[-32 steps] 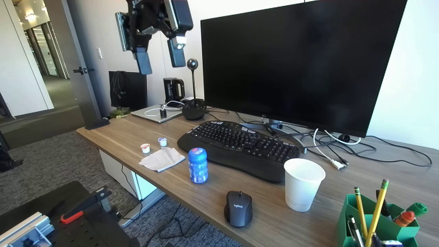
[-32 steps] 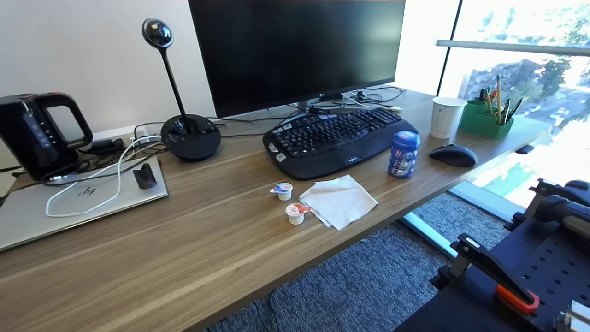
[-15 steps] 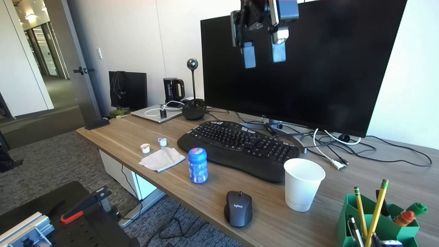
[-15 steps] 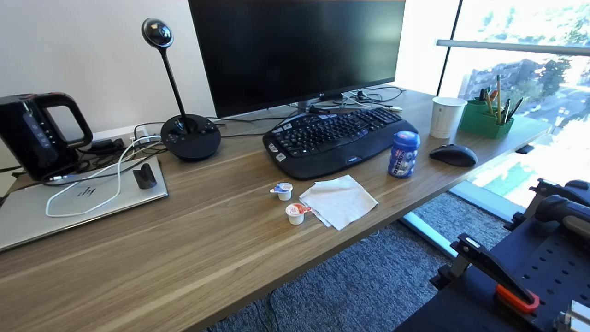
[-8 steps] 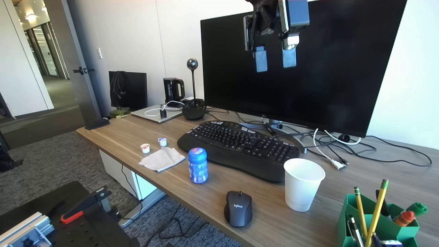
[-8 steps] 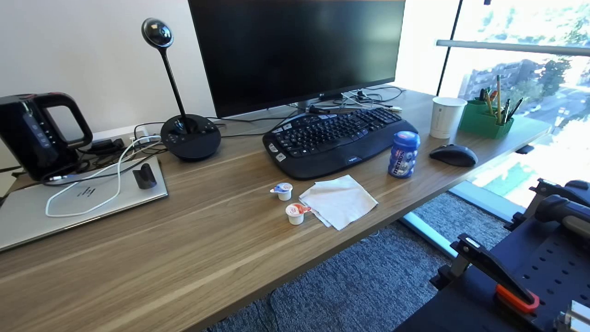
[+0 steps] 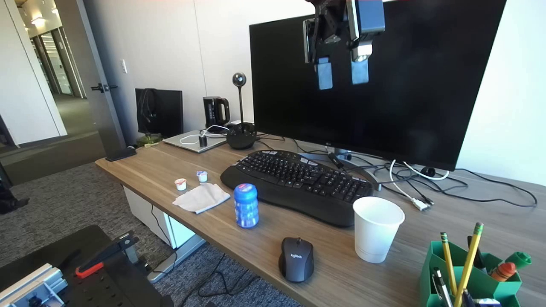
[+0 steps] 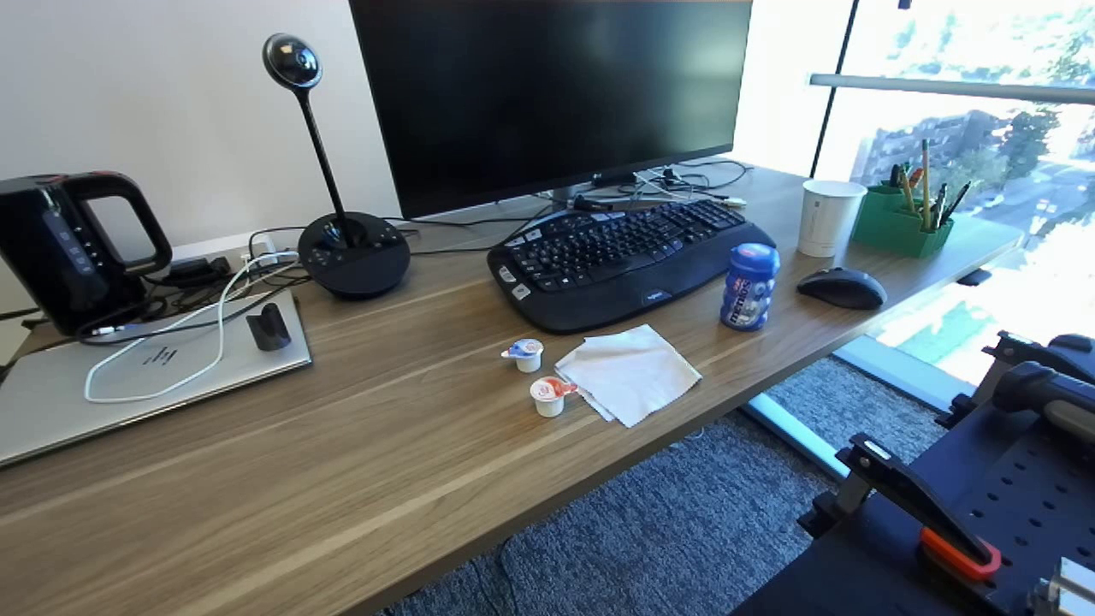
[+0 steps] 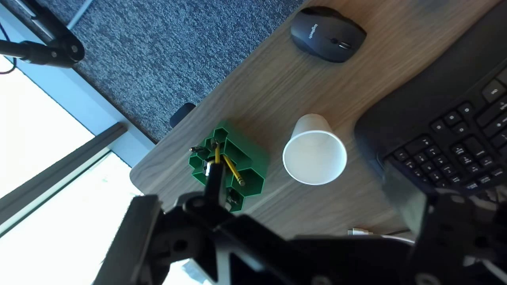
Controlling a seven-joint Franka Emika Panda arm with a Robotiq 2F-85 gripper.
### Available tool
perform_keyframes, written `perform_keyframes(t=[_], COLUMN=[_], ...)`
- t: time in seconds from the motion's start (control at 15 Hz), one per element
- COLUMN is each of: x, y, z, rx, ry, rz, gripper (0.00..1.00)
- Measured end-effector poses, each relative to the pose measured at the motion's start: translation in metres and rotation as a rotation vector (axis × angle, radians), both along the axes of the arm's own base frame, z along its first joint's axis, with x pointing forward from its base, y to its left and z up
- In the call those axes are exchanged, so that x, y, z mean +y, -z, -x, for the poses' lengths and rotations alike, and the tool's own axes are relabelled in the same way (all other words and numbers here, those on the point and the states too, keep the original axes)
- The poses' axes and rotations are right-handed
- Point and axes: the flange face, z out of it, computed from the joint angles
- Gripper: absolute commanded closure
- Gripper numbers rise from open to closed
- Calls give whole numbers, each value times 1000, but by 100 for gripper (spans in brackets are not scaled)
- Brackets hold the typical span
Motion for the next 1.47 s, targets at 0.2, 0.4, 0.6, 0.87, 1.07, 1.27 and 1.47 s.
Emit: perform_keyframes(t=[0.2,0.4,0.6,0.87,1.07,1.27,1.47], x=[0,0,0,-11,-38,-75,-109], y=[0,0,0,3,1,-5,-7], z=[0,0,0,-1,-4,-6,-5], rx=[0,0,0,6,10,-3,-18], ry=[0,0,0,36,125,225,307], rz=[0,0,0,1,-10,-30,-38], gripper=[0,0,0,0,0,0,0])
